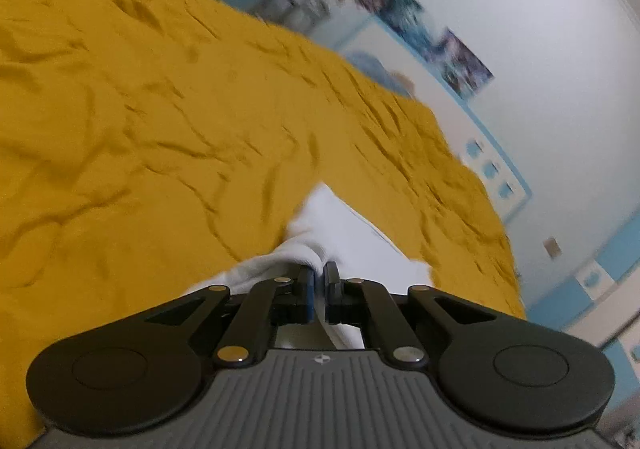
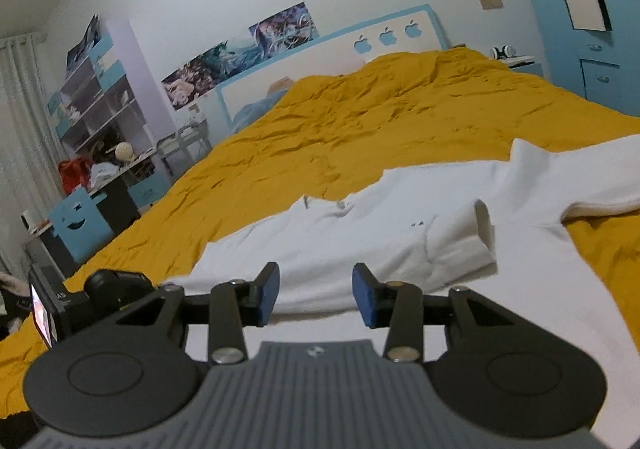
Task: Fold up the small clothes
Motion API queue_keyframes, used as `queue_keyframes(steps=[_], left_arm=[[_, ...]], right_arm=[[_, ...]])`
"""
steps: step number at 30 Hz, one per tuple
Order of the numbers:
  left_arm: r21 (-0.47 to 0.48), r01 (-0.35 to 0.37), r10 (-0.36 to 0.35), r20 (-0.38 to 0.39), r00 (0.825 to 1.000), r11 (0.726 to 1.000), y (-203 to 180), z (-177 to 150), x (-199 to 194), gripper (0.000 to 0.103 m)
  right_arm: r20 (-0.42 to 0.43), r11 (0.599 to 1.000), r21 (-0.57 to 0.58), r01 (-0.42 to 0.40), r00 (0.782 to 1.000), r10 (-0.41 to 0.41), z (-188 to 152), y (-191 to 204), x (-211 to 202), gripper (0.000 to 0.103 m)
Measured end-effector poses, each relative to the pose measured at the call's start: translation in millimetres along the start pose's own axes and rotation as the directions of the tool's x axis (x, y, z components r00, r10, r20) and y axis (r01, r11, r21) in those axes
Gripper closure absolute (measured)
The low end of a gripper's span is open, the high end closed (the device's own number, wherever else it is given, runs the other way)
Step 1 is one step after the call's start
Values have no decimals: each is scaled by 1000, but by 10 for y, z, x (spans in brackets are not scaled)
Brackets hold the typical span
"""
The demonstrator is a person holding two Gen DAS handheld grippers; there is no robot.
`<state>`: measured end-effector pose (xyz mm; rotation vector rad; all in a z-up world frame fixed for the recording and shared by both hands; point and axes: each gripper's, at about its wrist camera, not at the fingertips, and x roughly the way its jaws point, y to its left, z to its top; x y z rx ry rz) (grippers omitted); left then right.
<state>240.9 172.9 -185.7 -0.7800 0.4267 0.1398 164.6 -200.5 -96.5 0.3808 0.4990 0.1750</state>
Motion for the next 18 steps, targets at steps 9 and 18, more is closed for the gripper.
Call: queue_keyframes(steps=[9, 18], left_arm=[[-61, 45, -47, -32, 998, 997, 397, -229, 135, 78], [89, -7, 8, -11, 1000, 996, 151, -419, 180, 71]], right_arm=[[-22, 998, -51, 28, 999, -29, -54, 35, -8, 66], [-88, 997, 21, 73, 994, -71, -14, -109, 109, 63]])
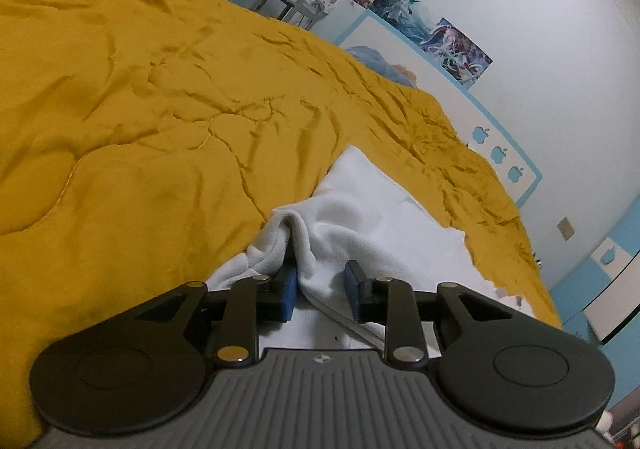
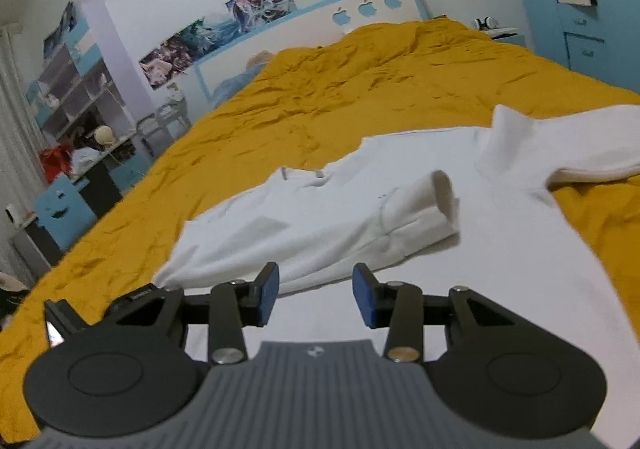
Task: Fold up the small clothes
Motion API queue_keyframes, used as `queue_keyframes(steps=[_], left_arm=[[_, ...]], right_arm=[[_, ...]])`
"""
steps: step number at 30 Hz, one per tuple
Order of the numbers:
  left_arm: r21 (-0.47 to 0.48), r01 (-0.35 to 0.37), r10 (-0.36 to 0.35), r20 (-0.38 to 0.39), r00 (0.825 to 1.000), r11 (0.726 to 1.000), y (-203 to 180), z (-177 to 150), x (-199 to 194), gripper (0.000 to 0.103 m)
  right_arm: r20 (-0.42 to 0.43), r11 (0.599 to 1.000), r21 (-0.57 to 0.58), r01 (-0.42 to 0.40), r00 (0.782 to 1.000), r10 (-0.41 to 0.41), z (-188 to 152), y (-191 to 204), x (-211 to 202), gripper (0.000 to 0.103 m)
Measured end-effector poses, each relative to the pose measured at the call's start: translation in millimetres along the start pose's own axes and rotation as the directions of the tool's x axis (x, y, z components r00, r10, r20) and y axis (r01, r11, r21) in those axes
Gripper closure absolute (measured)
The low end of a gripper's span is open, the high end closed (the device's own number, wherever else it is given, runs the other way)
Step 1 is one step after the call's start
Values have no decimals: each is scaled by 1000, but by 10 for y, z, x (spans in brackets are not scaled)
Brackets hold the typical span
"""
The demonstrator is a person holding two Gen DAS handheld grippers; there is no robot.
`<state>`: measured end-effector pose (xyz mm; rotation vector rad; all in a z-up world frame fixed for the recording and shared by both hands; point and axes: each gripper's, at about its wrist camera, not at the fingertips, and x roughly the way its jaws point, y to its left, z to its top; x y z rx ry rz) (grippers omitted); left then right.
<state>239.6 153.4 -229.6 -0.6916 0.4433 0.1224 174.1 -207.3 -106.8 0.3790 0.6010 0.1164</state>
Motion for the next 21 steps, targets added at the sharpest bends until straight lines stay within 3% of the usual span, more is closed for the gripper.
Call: queue_keyframes(steps=[3, 7, 10, 13, 14, 15, 17, 21], left_arm=[[41, -28, 28, 6, 1000, 999, -66, -47, -11, 69], [96, -57, 57, 7, 998, 994, -152, -89, 15, 64], [115, -49, 49, -2, 999, 992, -181, -69, 9, 56], [91, 26, -25, -11, 1000, 995, -159, -46, -17, 32], [93, 55, -54, -14, 998, 994, -160, -38, -18, 19], [98, 66, -65, -22, 998, 993, -194, -22, -22, 15], [111, 41, -38, -30, 999, 993, -265, 40, -77, 15], [148, 45, -39, -46, 998, 988, -364, 165, -254, 18]], right_arm=[[-6, 999, -5, 50, 999, -50, 77, -99, 172, 59], [-62, 964, 243, 111, 993, -99, 254, -566, 504, 57], [-138, 947, 261, 188, 978, -156, 338, -745, 801, 58], [-173, 941, 275, 198, 973, -154, 352, -852, 966, 62], [-169, 941, 281, 187, 975, -143, 354, -876, 979, 69], [-164, 942, 286, 175, 978, -132, 354, -894, 984, 79], [-163, 941, 299, 158, 980, -112, 351, -941, 989, 102], [-89, 925, 372, 76, 995, -46, 364, -1060, 888, 103]])
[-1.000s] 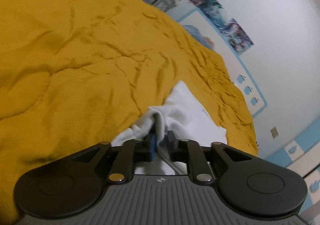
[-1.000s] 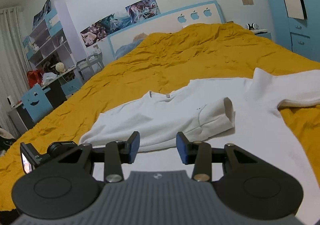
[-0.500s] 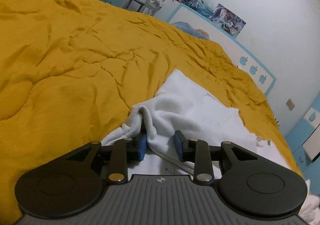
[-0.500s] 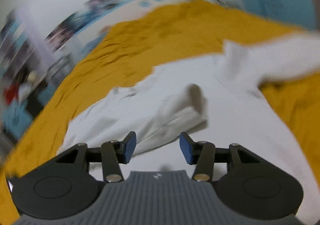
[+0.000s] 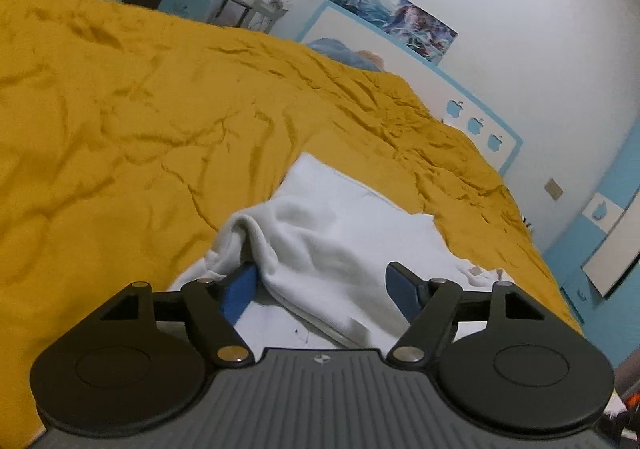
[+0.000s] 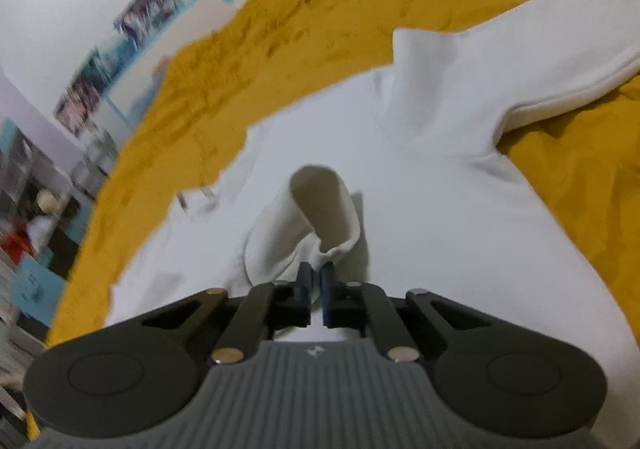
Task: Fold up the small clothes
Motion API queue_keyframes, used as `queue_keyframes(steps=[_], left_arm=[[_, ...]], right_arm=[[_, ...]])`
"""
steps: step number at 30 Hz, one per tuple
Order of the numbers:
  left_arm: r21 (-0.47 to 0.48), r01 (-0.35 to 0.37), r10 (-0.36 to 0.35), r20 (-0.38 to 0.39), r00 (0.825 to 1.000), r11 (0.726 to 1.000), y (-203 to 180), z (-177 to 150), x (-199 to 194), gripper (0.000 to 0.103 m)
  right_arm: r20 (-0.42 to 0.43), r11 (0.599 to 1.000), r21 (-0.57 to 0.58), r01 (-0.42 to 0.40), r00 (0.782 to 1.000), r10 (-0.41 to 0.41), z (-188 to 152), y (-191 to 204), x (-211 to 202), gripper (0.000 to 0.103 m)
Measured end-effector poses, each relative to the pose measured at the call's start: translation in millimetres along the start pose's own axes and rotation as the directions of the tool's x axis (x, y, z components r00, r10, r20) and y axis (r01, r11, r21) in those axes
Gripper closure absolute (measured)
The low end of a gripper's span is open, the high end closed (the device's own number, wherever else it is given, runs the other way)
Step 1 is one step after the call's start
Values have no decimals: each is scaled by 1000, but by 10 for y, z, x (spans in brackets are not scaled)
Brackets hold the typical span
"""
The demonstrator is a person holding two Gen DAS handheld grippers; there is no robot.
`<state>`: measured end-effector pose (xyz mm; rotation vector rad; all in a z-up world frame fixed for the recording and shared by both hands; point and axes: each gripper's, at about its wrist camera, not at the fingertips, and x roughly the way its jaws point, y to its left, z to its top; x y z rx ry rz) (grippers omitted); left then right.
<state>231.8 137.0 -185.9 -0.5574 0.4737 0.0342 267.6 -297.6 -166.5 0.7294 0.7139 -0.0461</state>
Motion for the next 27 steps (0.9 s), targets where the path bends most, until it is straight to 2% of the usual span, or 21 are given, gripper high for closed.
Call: queue_keyframes(steps=[2, 4, 6, 10, 11, 13, 14, 15, 19, 23, 27], left_arm=[[43, 13, -10, -64, 998, 999, -50, 58, -42, 18], [67, 49, -39, -138, 990, 997, -93, 105, -81, 18], [100, 91, -74, -170, 983, 991, -149, 113, -161, 17], [162, 104, -81, -146, 986, 981, -259, 93, -318, 16], [167, 100, -74, -155, 985, 981, -278, 85, -343, 16], [169, 102, -72, -172, 982, 980, -307, 74, -396, 16], [171, 104, -74, -175, 982, 980, -322, 61, -431, 16], [175, 109, -78, -175, 981, 978, -346, 55, -478, 16], [200, 152, -117, -175, 978, 968, -443, 87, -687, 16], [246, 218, -184, -153, 971, 945, -761, 143, -928, 16], [277, 286, -253, -150, 956, 917, -1102, 153, -1115, 16]], right_arm=[[18, 999, 18, -34, 999, 34, 39, -26, -58, 103], [34, 1000, 6, -24, 999, 23, 91, -27, -131, 103], [43, 1000, 17, -6, 999, 6, 124, -55, -202, 103], [31, 998, -64, 25, 999, -23, 133, -41, -254, 103], [16, 995, -93, 31, 999, -30, 126, -32, -251, 100], [-7, 990, -138, 37, 999, -39, 93, -58, -285, 88], [-7, 987, -157, 35, 999, -37, 73, -74, -326, 73], [0, 984, -178, 24, 1000, -24, 52, -110, -375, 70], [38, 968, -250, 30, 999, -22, -14, -287, -623, 70], [82, 981, -188, 38, 996, -23, 32, -667, -1051, 70], [161, 989, -113, 95, 984, -76, 148, -1098, -1620, 69]])
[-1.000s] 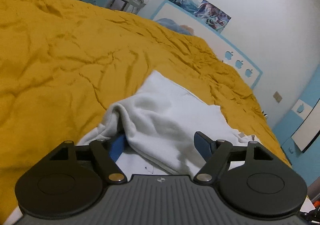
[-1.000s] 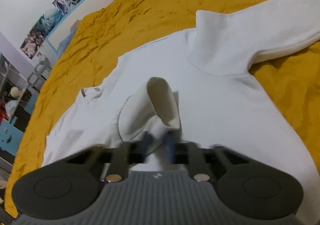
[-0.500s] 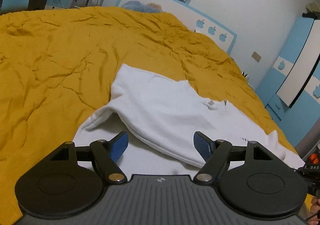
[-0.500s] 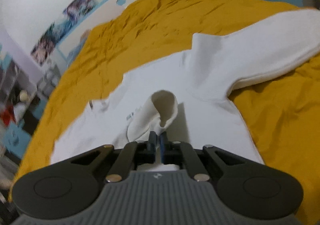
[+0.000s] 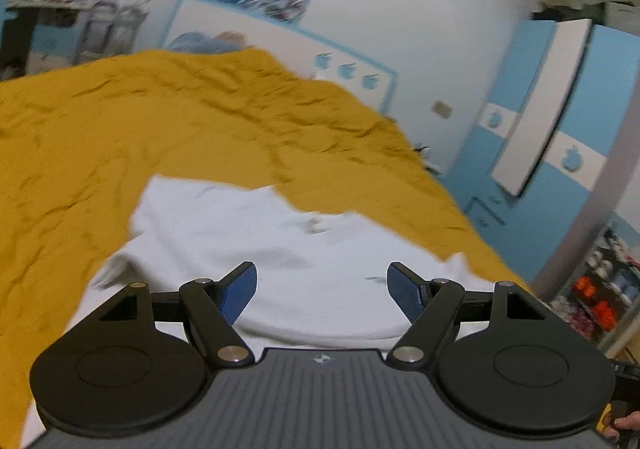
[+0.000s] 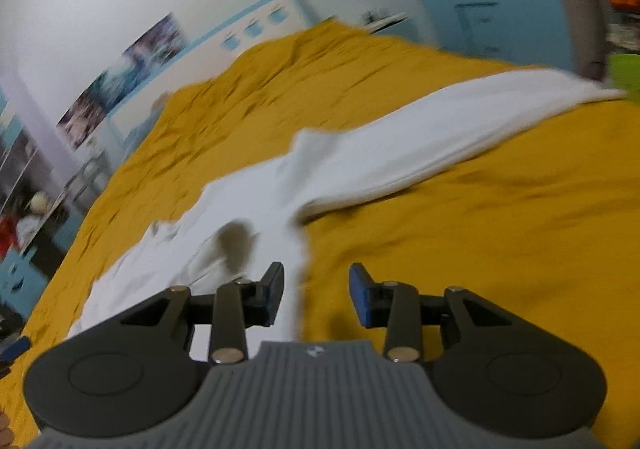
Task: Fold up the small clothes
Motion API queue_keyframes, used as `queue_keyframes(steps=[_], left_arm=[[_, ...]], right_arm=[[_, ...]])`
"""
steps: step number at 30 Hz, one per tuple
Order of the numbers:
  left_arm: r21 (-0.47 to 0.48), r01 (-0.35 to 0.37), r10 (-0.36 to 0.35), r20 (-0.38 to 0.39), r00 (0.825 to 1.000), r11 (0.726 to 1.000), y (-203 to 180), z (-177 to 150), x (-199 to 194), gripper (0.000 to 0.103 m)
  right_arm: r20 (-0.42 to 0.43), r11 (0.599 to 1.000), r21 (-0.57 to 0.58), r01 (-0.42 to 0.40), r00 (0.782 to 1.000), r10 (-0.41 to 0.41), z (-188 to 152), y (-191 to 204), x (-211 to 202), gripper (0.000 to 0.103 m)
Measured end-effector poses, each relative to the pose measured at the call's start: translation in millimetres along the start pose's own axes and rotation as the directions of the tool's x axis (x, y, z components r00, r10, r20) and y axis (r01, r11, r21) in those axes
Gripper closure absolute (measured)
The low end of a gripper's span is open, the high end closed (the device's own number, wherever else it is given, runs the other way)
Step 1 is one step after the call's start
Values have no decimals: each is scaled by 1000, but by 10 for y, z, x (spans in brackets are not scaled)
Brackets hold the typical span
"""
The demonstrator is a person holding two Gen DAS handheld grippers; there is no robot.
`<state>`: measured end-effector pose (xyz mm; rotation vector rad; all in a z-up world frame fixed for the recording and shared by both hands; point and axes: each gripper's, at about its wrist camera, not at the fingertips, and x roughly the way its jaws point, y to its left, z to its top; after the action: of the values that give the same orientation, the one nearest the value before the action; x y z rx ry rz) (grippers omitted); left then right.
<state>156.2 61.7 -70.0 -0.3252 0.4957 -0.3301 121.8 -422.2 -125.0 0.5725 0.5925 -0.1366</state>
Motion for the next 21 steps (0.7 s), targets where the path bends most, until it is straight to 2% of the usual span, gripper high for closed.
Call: queue_keyframes(steps=[5, 9, 11, 15, 21], left_arm=[[63, 34, -33, -15, 999, 997, -427, 26, 17, 16], [45, 67, -64, -62, 996, 997, -629, -1, 47, 16], [48, 85, -81, -81, 993, 995, -681, 5, 11, 16], [106, 64, -55, -93, 994, 992, -812, 96, -56, 16], [140, 70, -59, -76, 995, 988, -924, 193, -196, 16]], right_arm=[[71, 992, 105, 72, 994, -79, 135, -473, -656, 69], [106, 983, 166, 75, 990, -94, 219, -649, -982, 70], [117, 976, 205, 71, 988, -96, 260, -684, -1078, 70], [136, 969, 243, 50, 987, -85, 311, -653, -1205, 70], [128, 951, 303, 56, 987, -99, 376, -623, -1123, 70]])
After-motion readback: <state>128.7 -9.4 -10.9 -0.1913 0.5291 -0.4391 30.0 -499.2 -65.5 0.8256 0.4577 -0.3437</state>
